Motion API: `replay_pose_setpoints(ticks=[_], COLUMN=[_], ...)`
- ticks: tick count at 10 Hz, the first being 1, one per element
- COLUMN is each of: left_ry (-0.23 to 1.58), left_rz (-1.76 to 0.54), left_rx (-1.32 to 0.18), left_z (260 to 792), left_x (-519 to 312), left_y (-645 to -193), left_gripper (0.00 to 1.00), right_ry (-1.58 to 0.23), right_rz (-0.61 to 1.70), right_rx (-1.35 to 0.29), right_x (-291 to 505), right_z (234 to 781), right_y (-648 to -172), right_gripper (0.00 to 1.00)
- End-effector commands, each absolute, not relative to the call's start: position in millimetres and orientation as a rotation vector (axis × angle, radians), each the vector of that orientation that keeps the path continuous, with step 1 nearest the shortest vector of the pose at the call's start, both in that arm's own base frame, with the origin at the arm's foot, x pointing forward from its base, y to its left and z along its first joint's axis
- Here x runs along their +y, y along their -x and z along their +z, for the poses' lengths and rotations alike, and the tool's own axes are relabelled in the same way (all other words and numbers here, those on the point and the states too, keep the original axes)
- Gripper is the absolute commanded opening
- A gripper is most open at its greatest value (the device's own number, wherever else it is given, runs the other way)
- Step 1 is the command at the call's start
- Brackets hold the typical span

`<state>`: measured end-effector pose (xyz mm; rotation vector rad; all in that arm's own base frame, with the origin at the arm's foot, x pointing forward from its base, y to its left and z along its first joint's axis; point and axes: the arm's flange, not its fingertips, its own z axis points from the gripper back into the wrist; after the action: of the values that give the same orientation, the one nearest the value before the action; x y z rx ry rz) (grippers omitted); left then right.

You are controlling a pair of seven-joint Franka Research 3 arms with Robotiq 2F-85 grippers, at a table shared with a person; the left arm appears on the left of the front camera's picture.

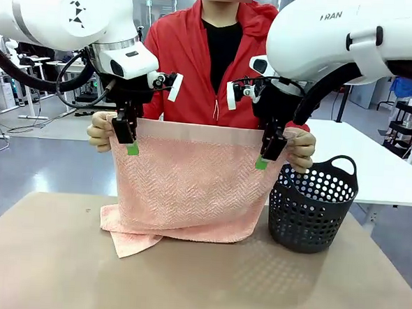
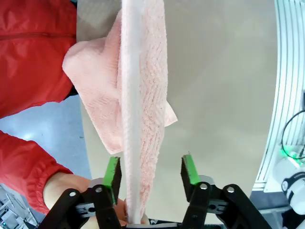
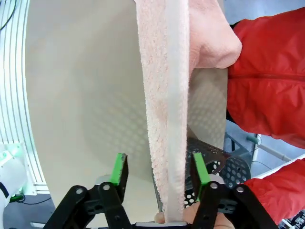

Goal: Fold the towel.
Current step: Grab the top end of the 100 cm Hotel Towel extended by the human, then release the end of the 100 cm Hotel Towel you were holding and grab the top end of the folded side.

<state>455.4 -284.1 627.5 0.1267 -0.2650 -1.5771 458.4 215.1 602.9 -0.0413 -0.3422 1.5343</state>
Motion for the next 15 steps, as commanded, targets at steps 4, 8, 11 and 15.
replay_pose_setpoints(ticks=[4,8,11,15], left_ry=[-0.114,-0.102,-0.125,-0.125], left_rz=[-1.599,-1.590,-1.579,-1.579], left_rx=[-0.258,-0.280,-0.269,-0.269], left_z=[625.0,626.3,628.9,628.9], left_x=[-278.6,-273.1,-282.9,-282.9], left_y=[-452.9,-449.9,-455.2,-455.2], left_gripper=[0.00,0.00,0.00,0.00], right_ry=[0.057,0.047,0.043,0.043], right_rz=[1.494,1.481,1.513,1.513], right_rx=[-0.329,-0.350,-0.347,-0.347], right_x=[216.0,214.3,214.0,214.0], right_z=[606.4,607.8,606.6,606.6], right_y=[-458.4,-460.9,-459.4,-459.4], right_gripper=[0.00,0.00,0.00,0.00])
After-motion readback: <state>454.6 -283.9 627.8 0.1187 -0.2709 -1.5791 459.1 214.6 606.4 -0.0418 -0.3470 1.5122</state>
